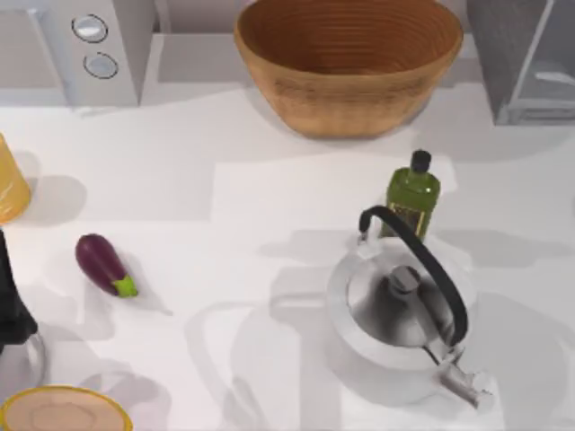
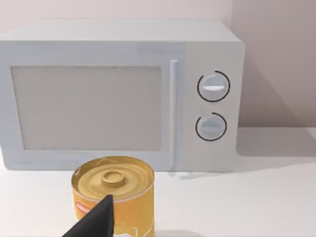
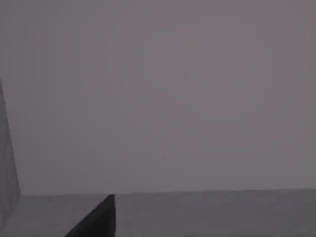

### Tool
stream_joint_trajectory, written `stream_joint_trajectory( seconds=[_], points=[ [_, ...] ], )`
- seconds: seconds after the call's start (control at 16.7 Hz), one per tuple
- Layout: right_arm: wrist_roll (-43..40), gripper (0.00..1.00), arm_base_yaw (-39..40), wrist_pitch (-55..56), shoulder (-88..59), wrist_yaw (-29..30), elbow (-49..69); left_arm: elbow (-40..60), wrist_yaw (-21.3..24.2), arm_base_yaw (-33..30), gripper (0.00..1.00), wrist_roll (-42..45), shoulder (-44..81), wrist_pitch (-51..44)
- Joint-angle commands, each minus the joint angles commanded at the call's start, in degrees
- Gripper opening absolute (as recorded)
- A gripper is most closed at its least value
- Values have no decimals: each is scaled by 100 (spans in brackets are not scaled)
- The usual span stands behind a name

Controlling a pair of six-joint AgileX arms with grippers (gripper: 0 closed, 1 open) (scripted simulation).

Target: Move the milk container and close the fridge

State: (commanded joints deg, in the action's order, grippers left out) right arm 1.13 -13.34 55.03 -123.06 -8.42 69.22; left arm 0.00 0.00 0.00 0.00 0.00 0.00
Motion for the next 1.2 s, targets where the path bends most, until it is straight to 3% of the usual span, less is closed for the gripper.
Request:
stream_joint_trajectory(
  seconds=[0.24, 0.54, 0.9, 1.2],
  points=[
    [92, 100, -157, -719, 1784, 356, -694, 0, 0, 0, 100, 0, 0, 0],
    [143, 100, -92, -1980, 5128, 718, -2184, 0, 0, 0, 100, 0, 0, 0],
    [74, 100, 449, -3748, 9189, 891, -4443, 0, 0, 0, 100, 0, 0, 0],
    [-35, 100, 1024, -4975, 11467, 884, -6139, 0, 0, 0, 100, 0, 0, 0]
  ],
)
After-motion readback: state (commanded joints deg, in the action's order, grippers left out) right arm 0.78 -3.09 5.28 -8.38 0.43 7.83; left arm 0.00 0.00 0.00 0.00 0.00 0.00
